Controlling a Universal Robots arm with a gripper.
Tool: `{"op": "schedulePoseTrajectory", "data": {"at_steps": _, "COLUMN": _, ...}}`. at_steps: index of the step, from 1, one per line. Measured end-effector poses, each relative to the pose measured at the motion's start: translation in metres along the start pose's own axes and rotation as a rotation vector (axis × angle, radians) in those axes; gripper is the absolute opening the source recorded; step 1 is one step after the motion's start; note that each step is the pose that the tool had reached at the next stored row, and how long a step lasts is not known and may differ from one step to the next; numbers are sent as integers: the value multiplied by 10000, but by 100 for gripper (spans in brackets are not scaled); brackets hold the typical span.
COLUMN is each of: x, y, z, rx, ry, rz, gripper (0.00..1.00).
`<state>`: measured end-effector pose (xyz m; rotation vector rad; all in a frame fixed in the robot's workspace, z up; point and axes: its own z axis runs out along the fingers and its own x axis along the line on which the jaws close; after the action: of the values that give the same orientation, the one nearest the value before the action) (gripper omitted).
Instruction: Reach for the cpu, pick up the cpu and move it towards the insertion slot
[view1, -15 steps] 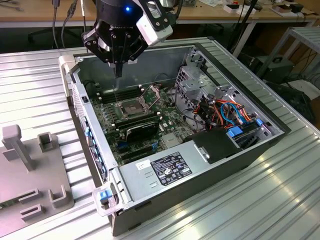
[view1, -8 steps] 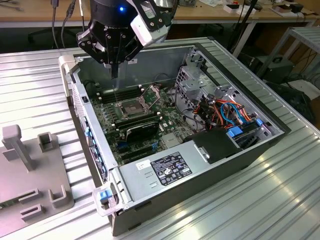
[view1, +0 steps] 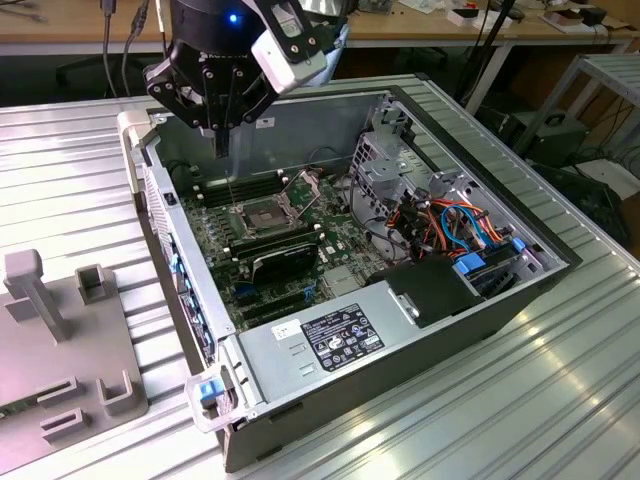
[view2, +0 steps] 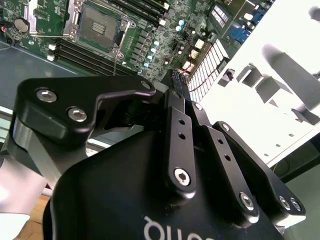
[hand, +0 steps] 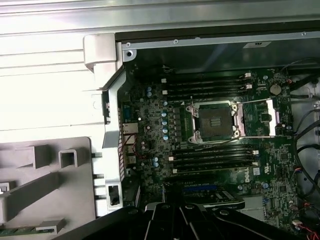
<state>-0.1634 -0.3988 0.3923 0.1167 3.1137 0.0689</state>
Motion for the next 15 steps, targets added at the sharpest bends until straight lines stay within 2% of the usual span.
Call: {"op": "schedulePoseTrajectory", "data": {"at_steps": 15, "x": 174, "y": -13, "z": -4, "rx": 0, "ry": 0, "rz": 0, "gripper": 11}}
